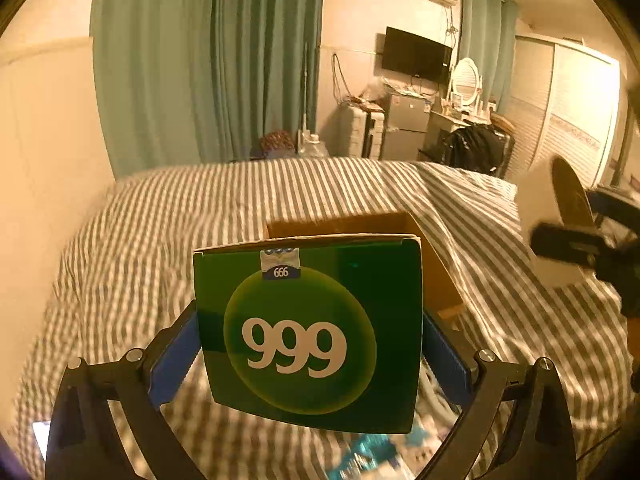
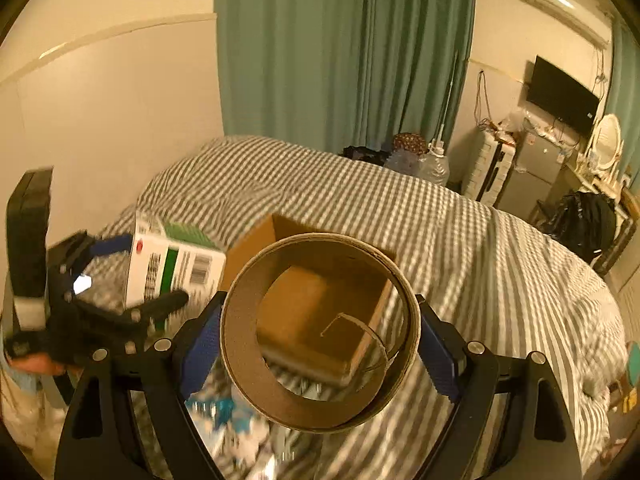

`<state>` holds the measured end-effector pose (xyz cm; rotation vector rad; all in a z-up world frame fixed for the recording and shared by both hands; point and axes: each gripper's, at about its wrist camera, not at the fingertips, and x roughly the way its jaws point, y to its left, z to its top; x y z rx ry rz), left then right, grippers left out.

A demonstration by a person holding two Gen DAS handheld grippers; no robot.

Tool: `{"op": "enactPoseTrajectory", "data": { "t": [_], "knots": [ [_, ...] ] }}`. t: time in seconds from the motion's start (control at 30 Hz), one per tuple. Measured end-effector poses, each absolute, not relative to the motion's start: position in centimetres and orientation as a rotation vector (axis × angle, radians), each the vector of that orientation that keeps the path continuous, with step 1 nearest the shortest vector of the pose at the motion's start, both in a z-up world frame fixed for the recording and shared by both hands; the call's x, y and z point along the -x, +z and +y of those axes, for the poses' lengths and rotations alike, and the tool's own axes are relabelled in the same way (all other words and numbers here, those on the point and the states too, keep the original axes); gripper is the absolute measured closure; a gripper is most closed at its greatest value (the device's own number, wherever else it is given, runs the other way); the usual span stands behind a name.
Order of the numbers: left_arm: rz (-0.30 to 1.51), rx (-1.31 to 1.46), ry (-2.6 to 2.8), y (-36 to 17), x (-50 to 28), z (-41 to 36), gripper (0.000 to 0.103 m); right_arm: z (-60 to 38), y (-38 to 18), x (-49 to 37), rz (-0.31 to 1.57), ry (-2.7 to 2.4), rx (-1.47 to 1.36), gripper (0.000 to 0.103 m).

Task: Organize objects
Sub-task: 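Carry the green medicine box and tape roll into the cardboard box and release both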

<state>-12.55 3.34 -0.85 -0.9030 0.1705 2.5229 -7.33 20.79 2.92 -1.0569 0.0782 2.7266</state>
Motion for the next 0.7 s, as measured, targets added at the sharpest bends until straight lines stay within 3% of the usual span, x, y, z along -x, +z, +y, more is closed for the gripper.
{"op": "enactPoseTrajectory", "data": {
  "t": [0.33,0.47,0.53,0.7],
  "knots": [
    [0.258,0.972,2.563,-4.1,20.0,7.6,0.001,28.3,-2.6,19.9,0.291,2.654,1.289,0.016],
    [0.32,0.985,2.519,-5.8,21.0,9.7,0.0,29.8,-5.1,20.8,0.385,2.637,1.334,0.013],
    [0.382,0.97,2.521,-6.4,20.8,10.8,0.0,30.3,-4.8,20.6,0.392,2.649,1.321,0.0],
    [0.404,1.029,2.54,-6.9,20.9,12.0,0.0,31.2,-2.0,18.6,0.344,2.696,1.162,0.0]
  ]
}}
